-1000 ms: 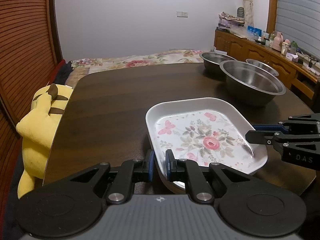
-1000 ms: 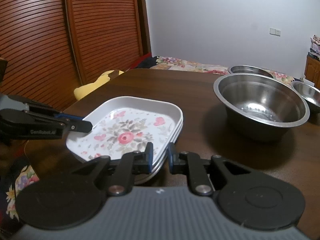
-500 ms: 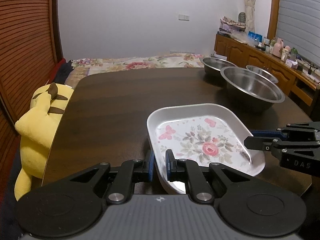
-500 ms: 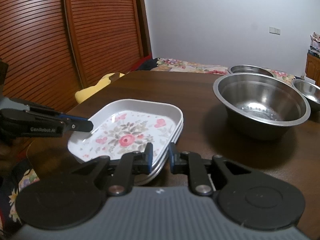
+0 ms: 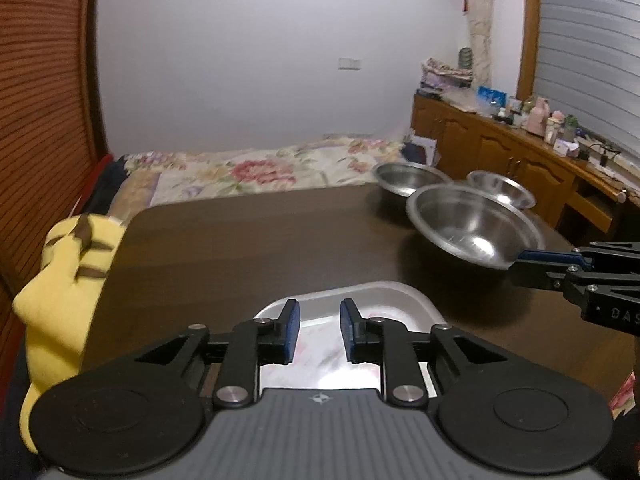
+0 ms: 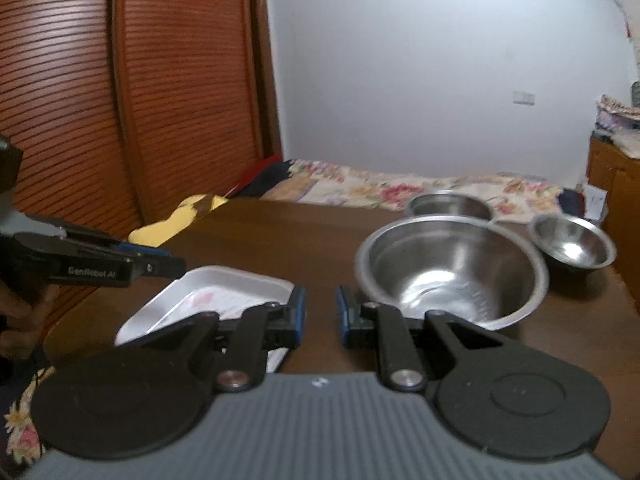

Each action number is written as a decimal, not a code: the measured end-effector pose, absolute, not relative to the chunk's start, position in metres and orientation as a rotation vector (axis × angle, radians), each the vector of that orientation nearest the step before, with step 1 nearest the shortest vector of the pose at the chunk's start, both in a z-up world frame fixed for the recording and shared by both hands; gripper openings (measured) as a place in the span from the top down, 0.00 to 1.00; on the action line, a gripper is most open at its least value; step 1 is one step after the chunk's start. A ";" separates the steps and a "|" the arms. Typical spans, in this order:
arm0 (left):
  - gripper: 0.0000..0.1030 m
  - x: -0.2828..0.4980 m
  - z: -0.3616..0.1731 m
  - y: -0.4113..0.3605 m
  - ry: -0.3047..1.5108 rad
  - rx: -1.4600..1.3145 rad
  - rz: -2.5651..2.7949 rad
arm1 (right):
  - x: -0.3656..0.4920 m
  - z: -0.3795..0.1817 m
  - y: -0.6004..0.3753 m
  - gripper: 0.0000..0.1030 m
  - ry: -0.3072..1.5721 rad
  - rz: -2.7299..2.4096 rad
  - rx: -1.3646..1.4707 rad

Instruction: Organize plates and bowls

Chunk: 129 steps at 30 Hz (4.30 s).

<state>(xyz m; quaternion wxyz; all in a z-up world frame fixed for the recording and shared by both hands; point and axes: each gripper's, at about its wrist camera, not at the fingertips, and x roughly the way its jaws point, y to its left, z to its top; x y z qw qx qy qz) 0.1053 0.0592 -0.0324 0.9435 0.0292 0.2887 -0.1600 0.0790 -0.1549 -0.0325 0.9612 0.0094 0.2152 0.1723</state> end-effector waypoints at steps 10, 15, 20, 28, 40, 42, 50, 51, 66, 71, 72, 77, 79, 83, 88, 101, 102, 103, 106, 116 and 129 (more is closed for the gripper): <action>0.64 0.127 -0.026 -0.012 0.560 0.095 -0.422 | 0.088 -0.023 -0.204 0.79 0.393 0.261 0.031; 0.55 0.137 -0.025 -0.036 0.549 0.095 -0.457 | 0.097 -0.028 -0.221 0.61 0.391 0.221 0.039; 0.55 0.150 -0.029 -0.049 0.553 0.079 -0.455 | 0.114 -0.042 -0.236 0.54 0.408 0.172 0.065; 0.55 0.173 -0.047 -0.051 0.600 0.035 -0.430 | 0.138 -0.060 -0.250 0.54 0.435 0.135 0.102; 0.66 0.189 -0.058 -0.052 0.642 0.010 -0.423 | 0.155 -0.078 -0.260 0.54 0.480 0.134 0.158; 0.67 0.192 -0.060 -0.051 0.650 0.001 -0.425 | 0.158 -0.081 -0.263 0.55 0.489 0.142 0.177; 0.77 0.194 -0.062 -0.051 0.672 -0.047 -0.447 | 0.166 -0.084 -0.271 0.75 0.508 0.195 0.258; 0.77 0.193 -0.062 -0.050 0.673 -0.050 -0.447 | 0.165 -0.084 -0.271 0.75 0.508 0.196 0.262; 0.79 0.159 -0.044 -0.051 0.650 -0.027 -0.501 | 0.127 -0.067 -0.282 0.78 0.483 0.227 0.298; 0.79 0.148 -0.043 -0.050 0.648 -0.021 -0.517 | 0.121 -0.067 -0.282 0.78 0.488 0.227 0.281; 0.78 0.144 -0.044 -0.050 0.647 -0.011 -0.521 | 0.119 -0.068 -0.282 0.78 0.491 0.225 0.276; 0.78 0.133 -0.049 -0.050 0.658 -0.001 -0.536 | 0.110 -0.074 -0.286 0.78 0.505 0.232 0.275; 0.78 0.129 -0.051 -0.048 0.664 -0.004 -0.540 | 0.104 -0.076 -0.286 0.78 0.509 0.238 0.275; 0.78 0.121 -0.053 -0.048 0.665 0.000 -0.548 | 0.098 -0.077 -0.286 0.78 0.516 0.240 0.273; 0.78 0.115 -0.055 -0.047 0.667 -0.001 -0.559 | 0.093 -0.080 -0.288 0.78 0.528 0.244 0.289; 0.78 0.111 -0.065 -0.048 0.688 -0.005 -0.568 | 0.082 -0.087 -0.286 0.78 0.538 0.234 0.267; 0.78 0.111 -0.065 -0.048 0.686 -0.004 -0.566 | 0.082 -0.088 -0.287 0.77 0.538 0.236 0.268; 0.78 0.111 -0.065 -0.049 0.685 -0.004 -0.566 | 0.083 -0.088 -0.287 0.77 0.539 0.237 0.271; 0.78 0.109 -0.065 -0.048 0.680 -0.001 -0.565 | 0.083 -0.088 -0.286 0.77 0.539 0.236 0.272; 0.76 0.109 -0.065 -0.047 0.678 -0.004 -0.557 | 0.082 -0.091 -0.285 0.74 0.539 0.239 0.266; 0.75 0.115 -0.058 -0.038 0.653 0.007 -0.518 | 0.083 -0.082 -0.291 0.62 0.534 0.221 0.234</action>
